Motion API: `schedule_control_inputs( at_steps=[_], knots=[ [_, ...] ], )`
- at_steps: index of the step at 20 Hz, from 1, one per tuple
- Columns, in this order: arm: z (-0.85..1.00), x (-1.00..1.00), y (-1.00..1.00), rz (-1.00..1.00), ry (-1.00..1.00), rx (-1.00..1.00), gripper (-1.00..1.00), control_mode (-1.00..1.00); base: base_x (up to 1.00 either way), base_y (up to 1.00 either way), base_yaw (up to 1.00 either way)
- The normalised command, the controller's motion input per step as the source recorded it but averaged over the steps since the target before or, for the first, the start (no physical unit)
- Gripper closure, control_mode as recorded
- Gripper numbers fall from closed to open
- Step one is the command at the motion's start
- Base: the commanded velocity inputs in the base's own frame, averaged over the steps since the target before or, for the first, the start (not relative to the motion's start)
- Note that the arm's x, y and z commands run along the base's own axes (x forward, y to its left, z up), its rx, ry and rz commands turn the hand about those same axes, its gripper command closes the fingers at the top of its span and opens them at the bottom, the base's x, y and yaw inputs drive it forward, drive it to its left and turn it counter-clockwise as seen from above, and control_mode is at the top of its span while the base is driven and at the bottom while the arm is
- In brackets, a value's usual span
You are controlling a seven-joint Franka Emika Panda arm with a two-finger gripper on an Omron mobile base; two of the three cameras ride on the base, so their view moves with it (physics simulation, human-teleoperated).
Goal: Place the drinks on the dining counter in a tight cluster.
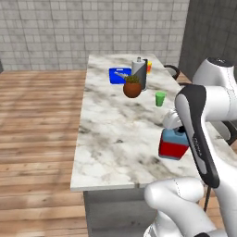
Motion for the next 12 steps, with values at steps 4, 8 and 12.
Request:
schedule_control_inputs(
  at_steps=[4, 8, 12],
  knots=[
    [0.21, 0.92, 0.0, 0.03, 0.33, -0.01, 1.0, -1.0, 0.0, 0.0, 0.0],
    [0.07, 1.0, 0.0, 0.03, 0.29, -0.06, 1.0, -1.0, 0.0, 0.0, 0.0],
    [0.0, 0.97, -0.2, 0.0, 0.06, -0.02, 1.0, -1.0, 0.0, 0.0, 0.0]
  ],
)
